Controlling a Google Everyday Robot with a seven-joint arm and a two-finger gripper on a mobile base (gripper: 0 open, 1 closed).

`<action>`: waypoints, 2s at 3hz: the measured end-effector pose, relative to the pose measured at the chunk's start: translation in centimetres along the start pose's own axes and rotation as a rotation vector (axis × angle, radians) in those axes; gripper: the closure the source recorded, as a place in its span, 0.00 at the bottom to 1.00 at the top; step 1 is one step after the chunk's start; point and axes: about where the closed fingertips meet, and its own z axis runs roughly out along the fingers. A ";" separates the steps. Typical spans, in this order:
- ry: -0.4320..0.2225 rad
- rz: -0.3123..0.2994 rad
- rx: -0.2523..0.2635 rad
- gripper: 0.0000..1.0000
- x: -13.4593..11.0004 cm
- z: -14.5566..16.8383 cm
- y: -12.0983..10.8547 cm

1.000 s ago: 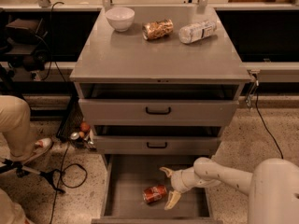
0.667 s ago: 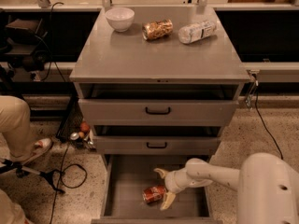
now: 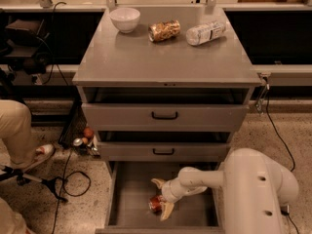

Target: Pick coke can from bottom drawer and place on counter

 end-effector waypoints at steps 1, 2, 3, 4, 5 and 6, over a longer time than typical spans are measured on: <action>0.027 -0.006 -0.021 0.00 0.7 2.1 -0.2; 0.066 0.004 -0.042 0.00 2.3 4.0 -0.3; 0.104 0.042 -0.045 0.03 5.1 4.6 -0.6; 0.121 0.068 -0.046 0.26 6.6 4.7 -0.6; 0.143 0.080 -0.038 0.49 7.4 3.7 -0.5; 0.159 0.079 -0.027 0.72 7.3 2.1 -0.6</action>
Offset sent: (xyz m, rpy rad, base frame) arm 0.0224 0.0018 -0.0707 -0.1323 0.0304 -0.0007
